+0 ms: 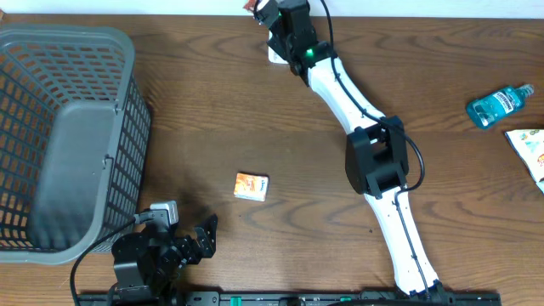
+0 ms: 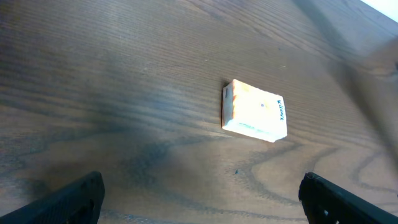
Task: Scan the item barcode
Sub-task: 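Hold the chocolate bar in front of the scanner with the right gripper, then carry the chocolate bar to the right table edge and release it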
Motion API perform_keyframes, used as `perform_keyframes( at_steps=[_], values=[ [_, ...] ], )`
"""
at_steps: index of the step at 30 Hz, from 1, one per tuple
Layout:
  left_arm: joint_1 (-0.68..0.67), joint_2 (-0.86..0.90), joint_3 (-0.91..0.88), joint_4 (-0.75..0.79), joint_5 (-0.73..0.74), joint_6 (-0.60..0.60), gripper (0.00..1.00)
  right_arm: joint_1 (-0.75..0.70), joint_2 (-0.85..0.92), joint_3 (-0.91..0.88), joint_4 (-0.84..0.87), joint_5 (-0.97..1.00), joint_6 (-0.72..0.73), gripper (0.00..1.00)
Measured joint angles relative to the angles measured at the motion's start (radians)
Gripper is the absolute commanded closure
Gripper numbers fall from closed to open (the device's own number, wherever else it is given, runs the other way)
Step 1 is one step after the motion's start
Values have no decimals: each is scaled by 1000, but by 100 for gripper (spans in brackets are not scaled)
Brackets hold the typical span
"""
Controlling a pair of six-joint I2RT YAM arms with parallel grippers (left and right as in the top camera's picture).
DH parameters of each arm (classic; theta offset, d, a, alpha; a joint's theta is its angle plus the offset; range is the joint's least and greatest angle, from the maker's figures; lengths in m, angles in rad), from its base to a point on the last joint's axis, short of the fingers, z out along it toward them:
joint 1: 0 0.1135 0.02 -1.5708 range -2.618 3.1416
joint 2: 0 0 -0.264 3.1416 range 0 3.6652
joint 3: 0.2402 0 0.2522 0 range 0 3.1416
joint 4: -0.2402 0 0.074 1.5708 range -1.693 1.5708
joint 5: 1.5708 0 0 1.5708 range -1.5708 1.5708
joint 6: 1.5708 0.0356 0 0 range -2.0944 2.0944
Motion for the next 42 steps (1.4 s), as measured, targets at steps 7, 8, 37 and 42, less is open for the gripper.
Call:
perform_keyframes(
  at_steps=[7, 8, 37, 42],
  values=[
    [0, 0, 0, 0, 0, 0, 0, -40, -48, 92, -336, 21, 50, 99],
    [0, 0, 0, 0, 0, 0, 0, -53, -64, 94, -382, 22, 66, 99],
    [0, 0, 0, 0, 0, 0, 0, -780, -187, 47, -1182, 246, 972, 99],
    [0, 0, 0, 0, 0, 0, 0, -810, -187, 47, -1184, 252, 952, 99]
  ],
)
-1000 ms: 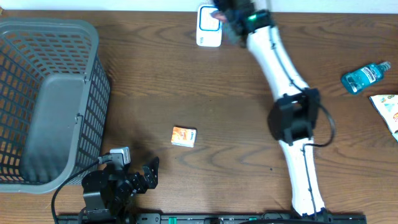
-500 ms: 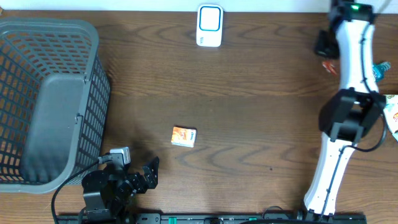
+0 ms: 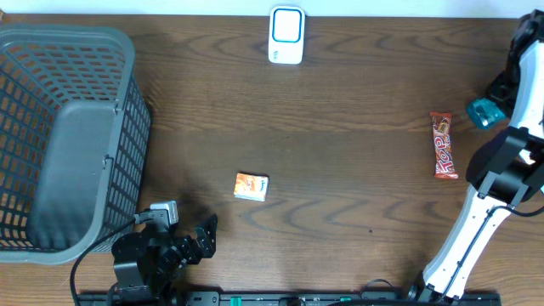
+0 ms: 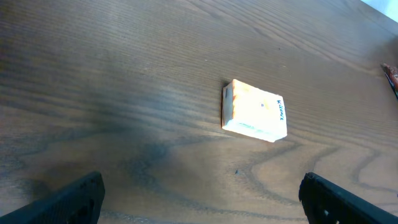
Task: Scan the item barcode
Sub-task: 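Carry the chocolate bar to the right table edge and release it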
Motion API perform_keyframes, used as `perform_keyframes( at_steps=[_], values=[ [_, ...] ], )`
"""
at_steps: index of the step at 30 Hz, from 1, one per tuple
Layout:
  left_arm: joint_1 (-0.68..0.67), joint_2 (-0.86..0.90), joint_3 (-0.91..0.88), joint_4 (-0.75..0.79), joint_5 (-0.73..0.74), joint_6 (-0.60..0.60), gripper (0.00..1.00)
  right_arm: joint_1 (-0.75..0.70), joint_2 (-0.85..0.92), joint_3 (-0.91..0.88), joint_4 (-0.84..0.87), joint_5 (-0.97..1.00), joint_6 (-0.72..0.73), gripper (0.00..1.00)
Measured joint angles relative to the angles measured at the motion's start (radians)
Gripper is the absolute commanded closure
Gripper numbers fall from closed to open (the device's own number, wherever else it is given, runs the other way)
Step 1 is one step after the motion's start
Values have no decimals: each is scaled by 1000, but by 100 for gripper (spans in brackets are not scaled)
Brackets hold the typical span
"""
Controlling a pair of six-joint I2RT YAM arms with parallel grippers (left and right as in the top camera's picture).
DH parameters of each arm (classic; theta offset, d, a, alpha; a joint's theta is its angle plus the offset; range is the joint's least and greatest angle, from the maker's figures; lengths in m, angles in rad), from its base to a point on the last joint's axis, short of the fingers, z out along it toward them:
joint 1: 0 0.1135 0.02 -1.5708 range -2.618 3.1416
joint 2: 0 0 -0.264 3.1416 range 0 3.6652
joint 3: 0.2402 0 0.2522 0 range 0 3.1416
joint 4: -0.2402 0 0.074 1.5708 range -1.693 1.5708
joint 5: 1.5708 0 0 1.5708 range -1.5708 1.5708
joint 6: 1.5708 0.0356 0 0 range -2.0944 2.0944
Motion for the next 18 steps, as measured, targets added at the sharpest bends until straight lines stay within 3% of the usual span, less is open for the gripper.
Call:
perform_keyframes(
  at_steps=[11, 15, 18],
  values=[
    [0, 0, 0, 0, 0, 0, 0, 102, 0, -2, 26, -400, -239, 98],
    [0, 0, 0, 0, 0, 0, 0, 194, 0, -9, 29, -422, -300, 91],
    [0, 0, 0, 0, 0, 0, 0, 266, 0, -35, 31, -417, -322, 75]
  ],
)
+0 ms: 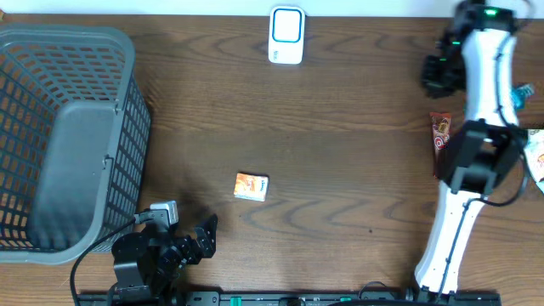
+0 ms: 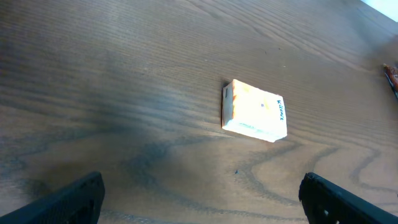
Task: Scan the item barcode
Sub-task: 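Carry the chocolate bar to the right table edge and release it, then reach the right gripper to the Kleenex tissue pack and grasp it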
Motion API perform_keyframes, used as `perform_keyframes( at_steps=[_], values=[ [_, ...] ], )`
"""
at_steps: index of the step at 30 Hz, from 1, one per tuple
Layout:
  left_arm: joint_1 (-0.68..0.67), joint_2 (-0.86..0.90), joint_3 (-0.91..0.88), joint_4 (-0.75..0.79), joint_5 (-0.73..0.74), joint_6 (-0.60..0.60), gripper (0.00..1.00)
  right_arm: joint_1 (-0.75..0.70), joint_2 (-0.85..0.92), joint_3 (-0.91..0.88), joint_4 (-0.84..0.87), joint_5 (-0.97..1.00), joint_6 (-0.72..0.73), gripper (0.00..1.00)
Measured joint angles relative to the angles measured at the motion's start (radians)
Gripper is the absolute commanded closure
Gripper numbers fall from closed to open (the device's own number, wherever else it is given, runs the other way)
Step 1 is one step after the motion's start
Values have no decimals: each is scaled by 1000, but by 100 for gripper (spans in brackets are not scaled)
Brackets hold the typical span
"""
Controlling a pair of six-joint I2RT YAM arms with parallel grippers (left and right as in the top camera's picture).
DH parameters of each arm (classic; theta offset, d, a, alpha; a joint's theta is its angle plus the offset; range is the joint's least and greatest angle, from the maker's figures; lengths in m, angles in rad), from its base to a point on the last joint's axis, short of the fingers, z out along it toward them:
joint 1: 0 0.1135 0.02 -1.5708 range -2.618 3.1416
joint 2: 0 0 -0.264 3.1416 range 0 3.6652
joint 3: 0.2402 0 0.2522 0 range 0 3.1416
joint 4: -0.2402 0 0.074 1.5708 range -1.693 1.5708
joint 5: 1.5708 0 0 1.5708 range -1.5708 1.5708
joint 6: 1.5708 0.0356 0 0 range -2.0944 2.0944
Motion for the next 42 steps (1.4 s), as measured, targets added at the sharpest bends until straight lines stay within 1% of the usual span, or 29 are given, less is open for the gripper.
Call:
perform_keyframes(
  at_steps=[2, 4, 5, 7, 11, 12, 14, 15, 19, 24, 29, 32, 35, 38, 41, 42],
  values=[
    [0, 0, 0, 0, 0, 0, 0, 40, 0, -18, -5, -35, -17, 60],
    [0, 0, 0, 0, 0, 0, 0, 73, 0, -25, -23, -90, -38, 50],
    [0, 0, 0, 0, 0, 0, 0, 89, 0, -26, -32, -122, -51, 48],
    [0, 0, 0, 0, 0, 0, 0, 119, 0, -26, -50, -179, -72, 35],
    [0, 0, 0, 0, 0, 0, 0, 211, 0, -26, -106, -315, -133, 34],
    [0, 0, 0, 0, 0, 0, 0, 238, 0, -26, -126, -347, -140, 30],
    [0, 0, 0, 0, 0, 0, 0, 295, 0, -26, -159, -406, -148, 9],
    [0, 0, 0, 0, 0, 0, 0, 329, 0, -29, -165, -432, -155, 1],
    [0, 0, 0, 0, 0, 0, 0, 450, 0, -37, -163, -480, -172, 1],
    [0, 0, 0, 0, 0, 0, 0, 618, 0, -39, -165, -478, -174, 1],
    [0, 0, 0, 0, 0, 0, 0, 729, -5, -45, -165, -468, -174, 1],
    [0, 0, 0, 0, 0, 0, 0, 771, -43, -88, -164, -425, -159, 1],
    [0, 0, 0, 0, 0, 0, 0, 799, -144, -184, -160, -333, -119, 1],
    [0, 0, 0, 0, 0, 0, 0, 829, -298, -333, -96, -228, -50, 1],
    [0, 0, 0, 0, 0, 0, 0, 874, -464, -545, 99, -150, 48, 1],
    [0, 0, 0, 0, 0, 0, 0, 894, -523, -649, 208, -133, 101, 1]
  ],
)
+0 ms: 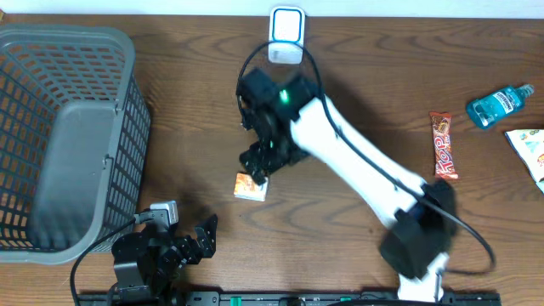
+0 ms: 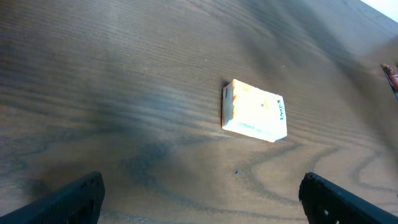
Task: Scan the item barcode
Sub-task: 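Reach the right gripper to the Kleenex tissue pack and grasp it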
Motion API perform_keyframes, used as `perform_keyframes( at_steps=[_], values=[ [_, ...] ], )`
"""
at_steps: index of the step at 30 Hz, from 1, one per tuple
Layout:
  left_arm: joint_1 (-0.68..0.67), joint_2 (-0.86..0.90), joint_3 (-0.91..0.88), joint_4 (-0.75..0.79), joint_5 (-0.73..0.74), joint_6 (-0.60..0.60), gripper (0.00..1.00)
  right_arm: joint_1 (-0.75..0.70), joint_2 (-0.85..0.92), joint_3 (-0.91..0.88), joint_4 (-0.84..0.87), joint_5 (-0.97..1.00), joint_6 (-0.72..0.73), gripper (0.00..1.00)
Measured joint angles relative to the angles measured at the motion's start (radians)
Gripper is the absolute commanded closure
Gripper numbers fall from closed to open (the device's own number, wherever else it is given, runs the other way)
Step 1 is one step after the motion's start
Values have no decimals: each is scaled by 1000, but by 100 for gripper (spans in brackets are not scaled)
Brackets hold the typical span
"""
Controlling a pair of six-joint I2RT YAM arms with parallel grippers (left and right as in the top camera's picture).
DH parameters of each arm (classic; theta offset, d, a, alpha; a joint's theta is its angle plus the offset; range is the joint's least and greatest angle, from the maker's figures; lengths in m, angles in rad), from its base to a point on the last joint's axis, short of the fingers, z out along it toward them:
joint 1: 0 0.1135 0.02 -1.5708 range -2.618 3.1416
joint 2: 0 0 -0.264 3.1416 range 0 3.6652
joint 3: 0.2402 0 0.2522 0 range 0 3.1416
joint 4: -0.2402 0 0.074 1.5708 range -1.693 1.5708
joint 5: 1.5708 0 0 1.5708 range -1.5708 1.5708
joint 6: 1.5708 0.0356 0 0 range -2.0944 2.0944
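Observation:
A small orange and white box (image 1: pixel 249 186) lies flat on the brown table, also seen in the left wrist view as the box (image 2: pixel 254 111). My right gripper (image 1: pixel 258 162) hangs just over its far edge, with the white arm stretching across from the lower right. Its jaws are dark against the table, so I cannot tell how they stand. The white scanner (image 1: pixel 286 36) sits at the table's back edge. My left gripper (image 1: pixel 204 235) rests at the front left, open and empty, with the box ahead of its fingertips (image 2: pixel 81 194).
A grey mesh basket (image 1: pixel 68 136) fills the left side. At the right lie a red candy bar (image 1: pixel 444 145), a blue mouthwash bottle (image 1: pixel 500 104) and a printed packet (image 1: pixel 531 153).
My right arm was at the far right back, above the candy bar. Now it reaches across the middle, and its gripper is over the orange box. The box and left arm have not moved.
My right gripper was first at the scanner at the back, and no candy bar lay on the table. Then the arm stood at the right edge with the candy bar lying there. It stayed near that side, and now it is over the orange box.

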Motion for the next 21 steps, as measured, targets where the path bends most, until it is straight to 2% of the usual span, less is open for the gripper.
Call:
perform_keyframes(
  at_steps=[2, 3, 5, 9, 16, 21],
  values=[
    [0, 0, 0, 0, 0, 0, 0, 26, -51, -140, 139, 13, 91, 2],
    [0, 0, 0, 0, 0, 0, 0, 37, -62, -206, 210, 15, 138, 10],
    [0, 0, 0, 0, 0, 0, 0, 49, -58, -326, 356, 6, 224, 20],
    [0, 0, 0, 0, 0, 0, 0, 46, -28, -478, 539, -29, 376, 23],
    [0, 0, 0, 0, 0, 0, 0, 38, -26, -510, 665, -49, 530, 24],
    [0, 0, 0, 0, 0, 0, 0, 38, -26, -510, 705, -48, 589, 37]
  ],
)
